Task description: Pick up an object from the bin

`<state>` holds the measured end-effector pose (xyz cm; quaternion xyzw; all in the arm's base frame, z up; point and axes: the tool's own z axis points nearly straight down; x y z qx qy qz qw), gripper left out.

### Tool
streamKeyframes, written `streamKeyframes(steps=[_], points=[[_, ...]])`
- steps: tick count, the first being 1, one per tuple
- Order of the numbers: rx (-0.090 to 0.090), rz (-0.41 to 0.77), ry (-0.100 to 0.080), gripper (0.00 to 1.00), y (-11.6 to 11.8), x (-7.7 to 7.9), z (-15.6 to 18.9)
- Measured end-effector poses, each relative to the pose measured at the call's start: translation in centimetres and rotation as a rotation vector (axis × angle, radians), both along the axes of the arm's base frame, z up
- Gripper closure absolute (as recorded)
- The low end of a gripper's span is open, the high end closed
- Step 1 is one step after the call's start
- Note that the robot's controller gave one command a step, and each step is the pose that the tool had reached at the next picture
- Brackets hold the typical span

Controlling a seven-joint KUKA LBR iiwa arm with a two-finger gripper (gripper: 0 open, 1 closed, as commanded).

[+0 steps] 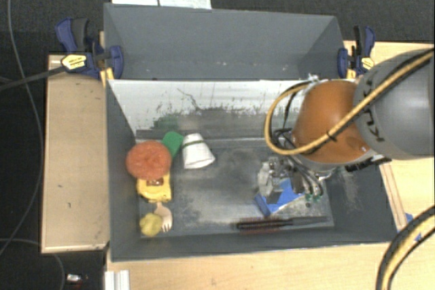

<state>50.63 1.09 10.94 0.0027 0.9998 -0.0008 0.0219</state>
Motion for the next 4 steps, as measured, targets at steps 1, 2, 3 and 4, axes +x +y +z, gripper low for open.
streamKeyframes(steps=[1, 2, 3, 4], points=[[0.005, -0.004, -0.005, 1.00, -0.5, -0.5, -2.4], [0.005, -0.045, -0.005, 0.00, -1.5, 0.1, 0.2], [0.005, -0.045, -0.004, 0.00, -1.5, 0.1, 0.2], [0.009, -0.099, -0.011, 0.00, -2.9, 1.4, -1.4]])
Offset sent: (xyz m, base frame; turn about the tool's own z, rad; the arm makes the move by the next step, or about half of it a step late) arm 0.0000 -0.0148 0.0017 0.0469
